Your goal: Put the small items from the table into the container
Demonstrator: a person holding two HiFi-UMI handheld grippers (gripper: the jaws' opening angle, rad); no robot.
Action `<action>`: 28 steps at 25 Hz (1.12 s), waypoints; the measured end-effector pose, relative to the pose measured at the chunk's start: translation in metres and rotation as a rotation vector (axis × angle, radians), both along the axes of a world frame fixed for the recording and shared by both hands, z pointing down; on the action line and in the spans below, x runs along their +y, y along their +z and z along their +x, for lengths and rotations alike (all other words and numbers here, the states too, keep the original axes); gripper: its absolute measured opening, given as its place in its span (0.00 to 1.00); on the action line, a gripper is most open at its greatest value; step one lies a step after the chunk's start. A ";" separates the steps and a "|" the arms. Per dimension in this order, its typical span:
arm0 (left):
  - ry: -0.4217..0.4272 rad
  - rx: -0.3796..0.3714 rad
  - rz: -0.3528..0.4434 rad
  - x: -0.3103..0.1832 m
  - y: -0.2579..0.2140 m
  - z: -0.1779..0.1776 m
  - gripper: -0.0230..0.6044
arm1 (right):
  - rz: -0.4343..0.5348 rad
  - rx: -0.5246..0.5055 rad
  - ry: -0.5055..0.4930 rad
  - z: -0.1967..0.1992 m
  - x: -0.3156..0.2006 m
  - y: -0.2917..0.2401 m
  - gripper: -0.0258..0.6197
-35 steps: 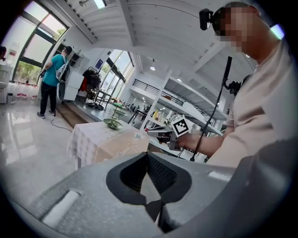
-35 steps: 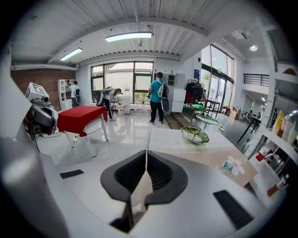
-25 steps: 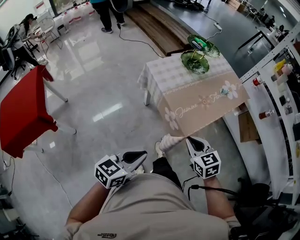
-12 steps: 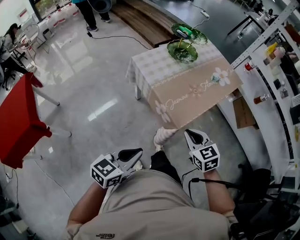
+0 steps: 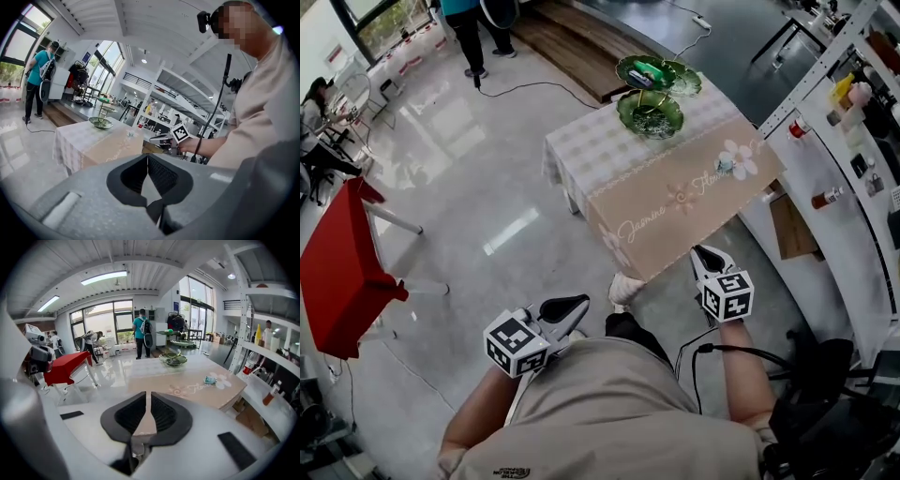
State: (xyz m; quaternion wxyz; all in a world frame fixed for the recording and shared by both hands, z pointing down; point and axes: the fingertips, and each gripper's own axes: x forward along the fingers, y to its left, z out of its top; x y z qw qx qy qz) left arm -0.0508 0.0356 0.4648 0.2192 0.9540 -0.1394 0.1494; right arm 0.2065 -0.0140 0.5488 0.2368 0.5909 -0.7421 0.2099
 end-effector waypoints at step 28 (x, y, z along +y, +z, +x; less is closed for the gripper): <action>-0.112 -0.120 -0.061 -0.150 0.007 0.121 0.05 | -0.130 -0.432 0.517 0.283 -0.239 0.139 0.37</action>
